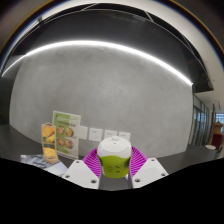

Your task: Unplug charger

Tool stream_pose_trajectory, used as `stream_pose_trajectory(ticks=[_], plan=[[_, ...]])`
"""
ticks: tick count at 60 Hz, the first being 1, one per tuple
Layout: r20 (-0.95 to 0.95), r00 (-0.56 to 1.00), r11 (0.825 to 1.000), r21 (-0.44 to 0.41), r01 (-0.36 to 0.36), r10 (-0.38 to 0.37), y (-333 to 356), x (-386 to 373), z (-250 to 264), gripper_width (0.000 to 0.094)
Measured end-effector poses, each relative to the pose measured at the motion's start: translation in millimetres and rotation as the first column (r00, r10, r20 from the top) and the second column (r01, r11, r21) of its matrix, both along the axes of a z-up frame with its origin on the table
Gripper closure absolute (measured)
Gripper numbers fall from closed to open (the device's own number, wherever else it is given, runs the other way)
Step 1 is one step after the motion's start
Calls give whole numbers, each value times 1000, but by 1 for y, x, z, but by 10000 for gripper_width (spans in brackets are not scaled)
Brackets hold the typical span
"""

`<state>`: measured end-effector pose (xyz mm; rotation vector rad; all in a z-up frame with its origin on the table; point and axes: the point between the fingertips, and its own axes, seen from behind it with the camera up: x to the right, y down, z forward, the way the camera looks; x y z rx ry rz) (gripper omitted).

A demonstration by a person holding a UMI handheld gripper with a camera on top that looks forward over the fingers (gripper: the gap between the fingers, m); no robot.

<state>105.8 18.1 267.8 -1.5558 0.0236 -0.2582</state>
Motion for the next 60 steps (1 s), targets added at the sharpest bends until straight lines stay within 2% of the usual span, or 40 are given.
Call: stream_pose_trajectory(ticks=[5, 9, 20, 24, 32, 38, 45, 56, 60], plan=[[15, 997, 996, -48, 75, -74, 5, 40, -14, 621], [-11, 994, 988, -117, 103, -105, 14, 70, -50, 621], [-34, 984, 936, -315, 155, -175, 37, 169, -130, 598], [-62, 986, 918, -377, 122, -156, 54, 193, -158, 586], [-142, 988, 889, -457, -7, -64, 91, 217, -197, 563], [-163, 985, 858, -512, -43, -47, 112, 238, -217, 528], [-244, 969, 845, -513, -149, 23, 138, 235, -221, 469], [-272, 962, 868, -469, -161, 32, 168, 245, -227, 442], [-267, 963, 875, -460, -150, 24, 172, 248, -226, 395]])
